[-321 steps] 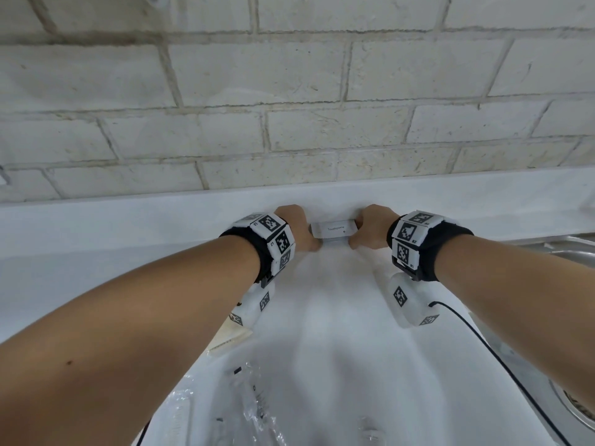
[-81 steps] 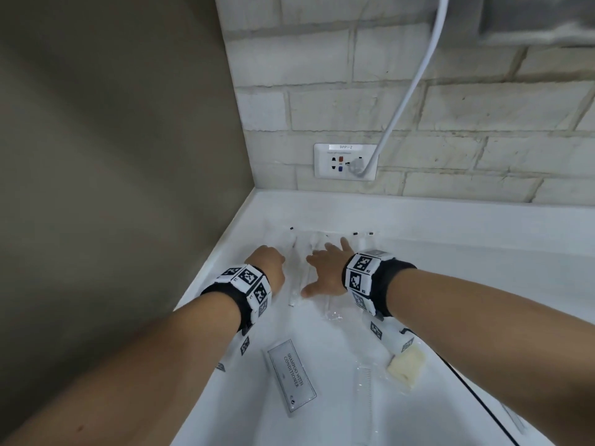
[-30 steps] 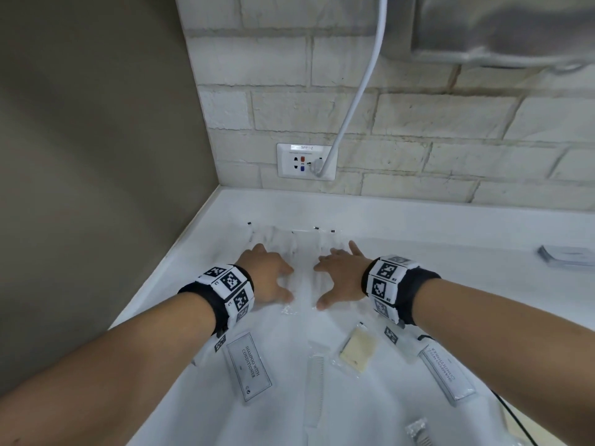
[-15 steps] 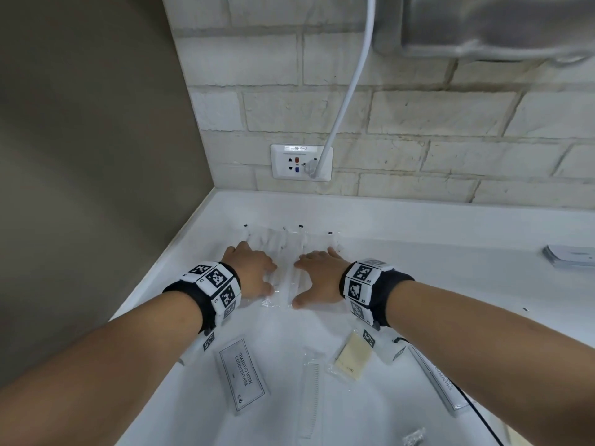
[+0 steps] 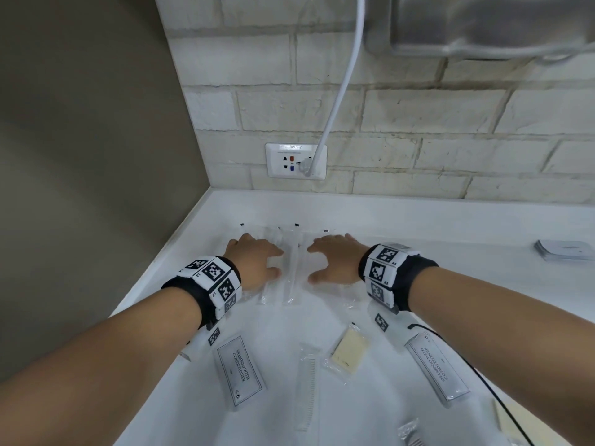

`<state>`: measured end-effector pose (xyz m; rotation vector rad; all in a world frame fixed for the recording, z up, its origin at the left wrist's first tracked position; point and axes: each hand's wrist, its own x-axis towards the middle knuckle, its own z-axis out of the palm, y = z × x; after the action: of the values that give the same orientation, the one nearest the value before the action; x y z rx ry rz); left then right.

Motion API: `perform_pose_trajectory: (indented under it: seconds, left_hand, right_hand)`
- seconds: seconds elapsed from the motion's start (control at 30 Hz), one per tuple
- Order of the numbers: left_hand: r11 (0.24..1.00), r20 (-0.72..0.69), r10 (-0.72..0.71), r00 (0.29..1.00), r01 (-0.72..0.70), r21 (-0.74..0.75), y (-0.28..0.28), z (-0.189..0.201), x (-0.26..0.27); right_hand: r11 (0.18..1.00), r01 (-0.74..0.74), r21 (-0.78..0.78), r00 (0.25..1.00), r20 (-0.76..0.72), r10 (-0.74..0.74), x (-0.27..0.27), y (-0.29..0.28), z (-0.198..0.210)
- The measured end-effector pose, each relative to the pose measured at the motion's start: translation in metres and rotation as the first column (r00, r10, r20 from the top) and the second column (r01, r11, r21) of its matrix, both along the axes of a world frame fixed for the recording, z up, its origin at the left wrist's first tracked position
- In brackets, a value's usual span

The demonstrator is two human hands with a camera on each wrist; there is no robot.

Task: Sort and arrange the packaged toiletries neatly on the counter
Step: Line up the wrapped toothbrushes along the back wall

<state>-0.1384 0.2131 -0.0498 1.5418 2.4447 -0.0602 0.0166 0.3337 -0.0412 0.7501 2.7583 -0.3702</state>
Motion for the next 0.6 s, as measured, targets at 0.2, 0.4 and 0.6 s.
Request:
perform_pose_trajectory:
  seconds: [0.2,0.4,0.6]
  left_hand:
    - [0.992,-0.044,-0.114,0.992,0.112,-0.052,0.006,-0.003,0.024]
    - [0.982,-0.073,-0.179,0.981,0.173,-0.077,0.005,-0.007,0.027]
    - [0.975,-0.09,-0.19,0.978,0.177,-0.137,0.006,-0.008,0.024]
  right_hand:
    - [1.0,0.016,-0.012,0.988,0.153,-0.014,0.029,0.021,-0.006]
    - [0.999,0.002,-0.034,0.993,0.114,0.002,0.026,0.014,-0.023]
    - [0.998,0.012,-0.06,0.997,0.072,-0.008,0.012,0.004,-0.028]
